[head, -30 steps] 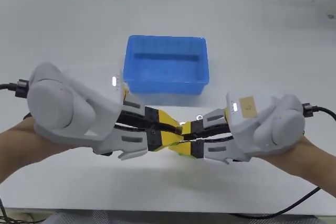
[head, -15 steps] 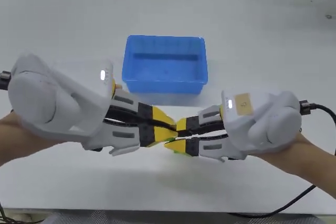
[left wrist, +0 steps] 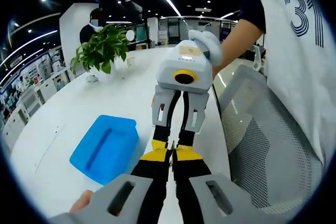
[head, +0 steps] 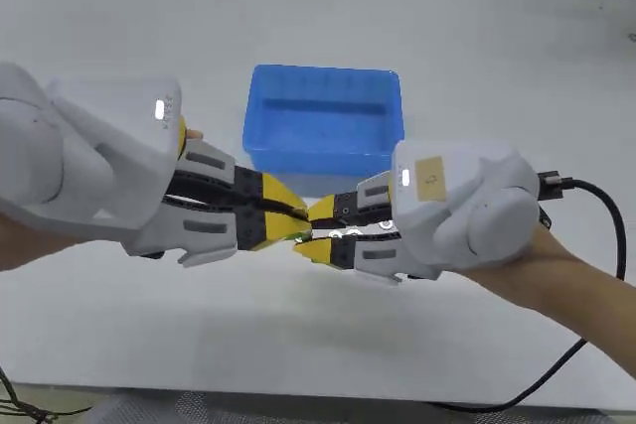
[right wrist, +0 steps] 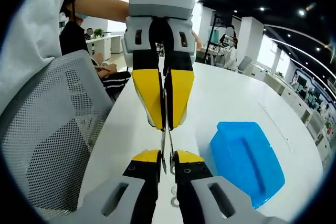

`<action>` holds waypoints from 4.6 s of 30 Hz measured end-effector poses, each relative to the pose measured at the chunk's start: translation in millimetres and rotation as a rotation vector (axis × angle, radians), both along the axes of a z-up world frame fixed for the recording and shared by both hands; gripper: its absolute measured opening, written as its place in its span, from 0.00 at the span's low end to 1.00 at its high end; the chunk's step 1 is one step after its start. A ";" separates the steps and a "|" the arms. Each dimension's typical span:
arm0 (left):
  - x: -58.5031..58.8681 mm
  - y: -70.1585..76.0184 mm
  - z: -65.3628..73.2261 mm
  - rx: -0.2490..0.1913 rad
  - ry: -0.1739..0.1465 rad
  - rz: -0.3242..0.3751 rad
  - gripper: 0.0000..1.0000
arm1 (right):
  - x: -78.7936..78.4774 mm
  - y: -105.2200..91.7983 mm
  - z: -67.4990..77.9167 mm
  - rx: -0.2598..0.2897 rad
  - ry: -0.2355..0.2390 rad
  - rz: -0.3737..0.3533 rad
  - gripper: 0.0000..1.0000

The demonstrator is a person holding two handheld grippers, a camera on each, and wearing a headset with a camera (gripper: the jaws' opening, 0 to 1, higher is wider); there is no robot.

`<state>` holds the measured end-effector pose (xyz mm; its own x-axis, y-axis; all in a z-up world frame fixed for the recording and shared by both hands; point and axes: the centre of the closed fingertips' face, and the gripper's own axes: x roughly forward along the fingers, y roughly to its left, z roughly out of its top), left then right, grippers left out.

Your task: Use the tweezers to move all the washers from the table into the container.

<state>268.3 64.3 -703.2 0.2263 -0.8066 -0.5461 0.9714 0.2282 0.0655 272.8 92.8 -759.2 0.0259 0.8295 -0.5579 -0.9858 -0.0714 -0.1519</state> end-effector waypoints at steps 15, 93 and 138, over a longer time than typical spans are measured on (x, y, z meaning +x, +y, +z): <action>10.9 4.6 -11.9 0.019 0.012 0.014 0.06 | 8.8 4.9 -12.1 -0.001 0.051 -0.019 0.11; 24.6 6.2 38.9 -0.057 0.040 0.067 0.07 | 22.5 5.7 39.2 0.049 0.061 -0.075 0.10; 151.2 6.2 -22.6 -0.015 0.058 0.079 0.07 | 140.4 3.9 -13.4 0.013 0.066 -0.157 0.10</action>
